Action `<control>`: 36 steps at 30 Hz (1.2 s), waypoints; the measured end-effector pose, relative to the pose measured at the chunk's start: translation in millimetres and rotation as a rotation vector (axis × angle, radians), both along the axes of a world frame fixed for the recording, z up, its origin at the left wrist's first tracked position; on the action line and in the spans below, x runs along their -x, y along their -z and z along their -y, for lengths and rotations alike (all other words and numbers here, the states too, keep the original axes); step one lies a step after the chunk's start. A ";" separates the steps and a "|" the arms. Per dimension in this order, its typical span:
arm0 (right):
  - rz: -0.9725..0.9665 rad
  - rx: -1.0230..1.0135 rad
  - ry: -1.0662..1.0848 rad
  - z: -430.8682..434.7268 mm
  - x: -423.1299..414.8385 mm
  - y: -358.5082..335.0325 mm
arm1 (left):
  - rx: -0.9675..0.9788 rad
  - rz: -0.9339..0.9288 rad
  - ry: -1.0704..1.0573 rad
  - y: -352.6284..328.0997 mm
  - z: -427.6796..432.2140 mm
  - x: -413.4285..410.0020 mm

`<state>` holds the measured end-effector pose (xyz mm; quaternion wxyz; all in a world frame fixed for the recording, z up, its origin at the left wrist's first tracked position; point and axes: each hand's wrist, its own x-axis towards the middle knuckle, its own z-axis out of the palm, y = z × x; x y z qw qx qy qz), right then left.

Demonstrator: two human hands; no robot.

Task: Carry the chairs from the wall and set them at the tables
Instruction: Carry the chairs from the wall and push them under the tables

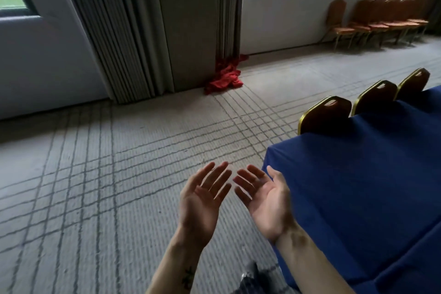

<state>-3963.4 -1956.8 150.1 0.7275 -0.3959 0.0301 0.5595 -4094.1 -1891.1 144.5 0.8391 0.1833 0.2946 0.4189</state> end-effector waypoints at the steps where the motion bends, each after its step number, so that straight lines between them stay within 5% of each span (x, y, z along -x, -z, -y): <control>1: -0.007 -0.004 -0.006 -17.3 -6.7 4.0 | 0.015 0.009 -0.010 2.8 -16.5 -5.4; 19: 0.052 -0.213 -0.110 -387.8 -157.5 -25.3 | -0.121 -0.005 -0.119 -53.4 -365.4 -148.1; 36: 0.365 -0.531 0.176 -719.1 -290.1 -196.3 | -0.453 0.236 0.263 -209.4 -758.7 -284.1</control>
